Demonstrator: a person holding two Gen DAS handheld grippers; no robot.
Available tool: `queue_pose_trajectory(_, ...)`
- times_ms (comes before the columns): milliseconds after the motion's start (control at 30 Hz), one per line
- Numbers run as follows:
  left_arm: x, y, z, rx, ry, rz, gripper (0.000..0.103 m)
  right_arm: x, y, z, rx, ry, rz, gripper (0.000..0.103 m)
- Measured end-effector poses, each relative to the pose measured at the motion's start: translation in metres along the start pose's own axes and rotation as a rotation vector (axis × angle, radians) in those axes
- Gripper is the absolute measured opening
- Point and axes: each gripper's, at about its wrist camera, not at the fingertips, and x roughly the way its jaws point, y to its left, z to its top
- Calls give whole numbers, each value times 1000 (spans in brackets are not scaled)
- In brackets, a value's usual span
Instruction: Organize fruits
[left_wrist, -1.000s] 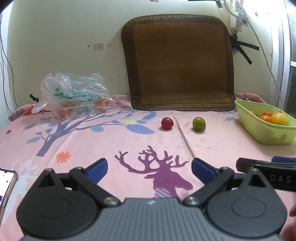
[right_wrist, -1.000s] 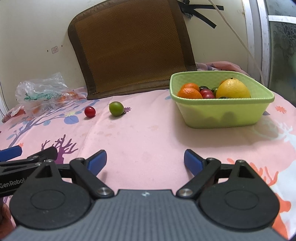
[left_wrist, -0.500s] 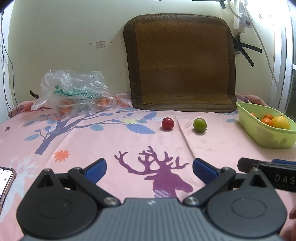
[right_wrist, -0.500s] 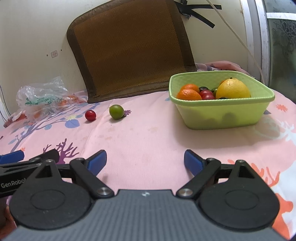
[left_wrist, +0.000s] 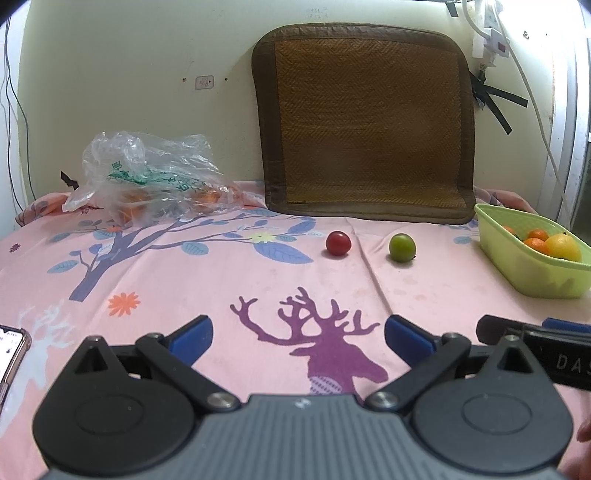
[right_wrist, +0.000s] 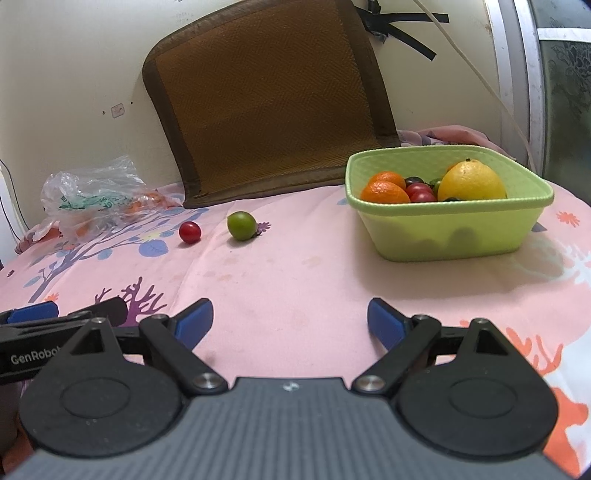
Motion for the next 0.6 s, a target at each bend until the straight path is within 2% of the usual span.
queue_pose_trajectory(600, 0, 1, 0, -14, 6, 0, 103, 0, 2, 0, 3, 9, 13, 92)
